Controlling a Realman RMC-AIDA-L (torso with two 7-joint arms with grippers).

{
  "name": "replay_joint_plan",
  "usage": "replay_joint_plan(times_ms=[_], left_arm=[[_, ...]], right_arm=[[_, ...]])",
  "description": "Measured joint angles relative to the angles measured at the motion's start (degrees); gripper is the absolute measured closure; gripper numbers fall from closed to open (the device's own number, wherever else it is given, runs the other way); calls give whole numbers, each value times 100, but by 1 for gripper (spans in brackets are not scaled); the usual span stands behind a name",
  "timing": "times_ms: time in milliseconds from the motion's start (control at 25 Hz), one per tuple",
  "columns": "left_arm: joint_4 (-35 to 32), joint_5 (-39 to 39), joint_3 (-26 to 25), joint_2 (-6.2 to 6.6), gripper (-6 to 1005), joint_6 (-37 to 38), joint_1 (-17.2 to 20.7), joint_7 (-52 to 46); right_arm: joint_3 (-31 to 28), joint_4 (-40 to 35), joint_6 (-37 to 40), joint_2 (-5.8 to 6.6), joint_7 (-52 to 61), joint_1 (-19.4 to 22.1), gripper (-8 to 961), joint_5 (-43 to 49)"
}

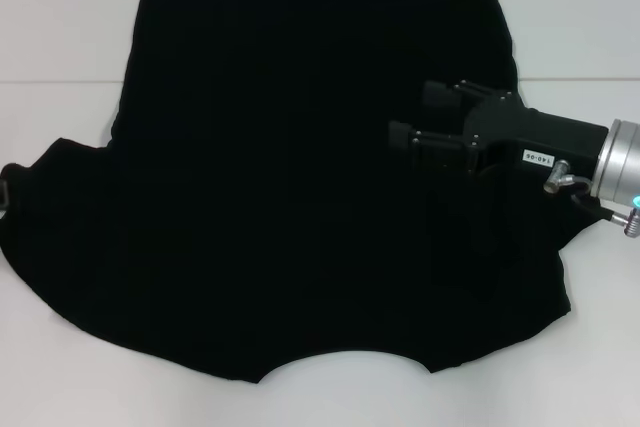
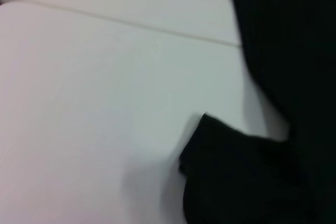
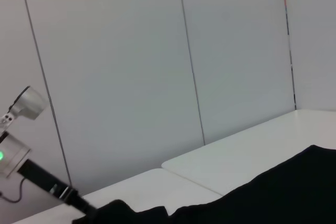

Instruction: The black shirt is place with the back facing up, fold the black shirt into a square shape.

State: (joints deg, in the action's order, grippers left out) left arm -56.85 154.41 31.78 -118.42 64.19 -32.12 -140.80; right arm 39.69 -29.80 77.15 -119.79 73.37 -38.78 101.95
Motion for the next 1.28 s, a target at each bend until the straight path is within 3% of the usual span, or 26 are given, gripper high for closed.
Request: replay_joint_plan(times_ms=[240,560,760,1040,1240,1280], left_arm=[[59,-39,132,-33,963,-1,-403,54],[-8,-671,1100,-305,954,107,-576,307],[27,-1332,1243,-487,948,288,-492,1053],[597,-1796,1272,-485,941,296,-616,1369],[630,-2398,1301,-543,935,468,-626,1863],[635,-2563,1304,-543,895,555,-623,1978]], right_arm=[[-21,10,26,0,28,71,39,0],[-24,10,39,5,37,155,39,0],[-39,10,42,8,24,164,39,-38],[-43,-42,5,11,10,144,39,-96],[-57,-79,-11,47,44,158,39,-212],[-67,-102,-16,64,114,169,39,-215]])
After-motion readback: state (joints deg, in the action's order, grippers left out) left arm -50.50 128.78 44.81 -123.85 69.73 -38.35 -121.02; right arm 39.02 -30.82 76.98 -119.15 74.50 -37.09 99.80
